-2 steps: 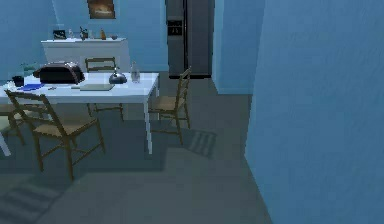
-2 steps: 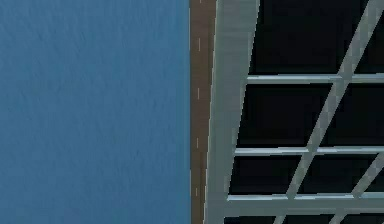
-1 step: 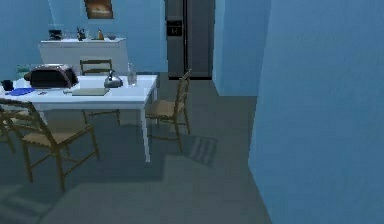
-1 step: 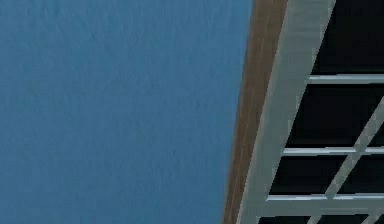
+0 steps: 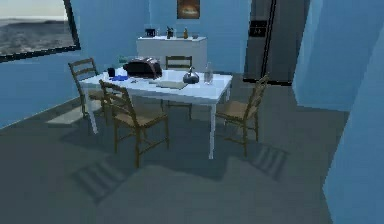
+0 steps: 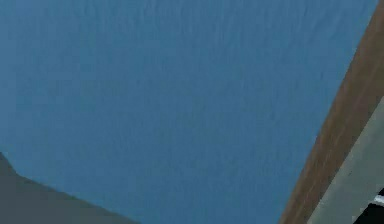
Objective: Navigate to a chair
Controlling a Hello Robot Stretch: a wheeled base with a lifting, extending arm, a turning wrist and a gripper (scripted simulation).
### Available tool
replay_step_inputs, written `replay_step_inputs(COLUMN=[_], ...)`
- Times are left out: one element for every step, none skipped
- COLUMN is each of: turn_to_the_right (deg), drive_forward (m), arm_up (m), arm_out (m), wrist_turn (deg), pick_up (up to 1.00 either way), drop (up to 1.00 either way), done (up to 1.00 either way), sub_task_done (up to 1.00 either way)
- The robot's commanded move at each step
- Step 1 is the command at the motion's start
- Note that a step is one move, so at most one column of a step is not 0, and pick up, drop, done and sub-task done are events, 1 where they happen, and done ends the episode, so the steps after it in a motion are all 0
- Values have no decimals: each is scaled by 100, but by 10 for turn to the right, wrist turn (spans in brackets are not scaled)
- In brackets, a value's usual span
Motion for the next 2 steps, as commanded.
replay_step_inputs(turn_to_the_right=[0, -240], drive_forward=[100, 0], arm_up=[0, 0], arm_out=[0, 0], wrist_turn=[0, 0], pick_up=[0, 0], drop=[0, 0], done=[0, 0], sub_task_done=[0, 0])
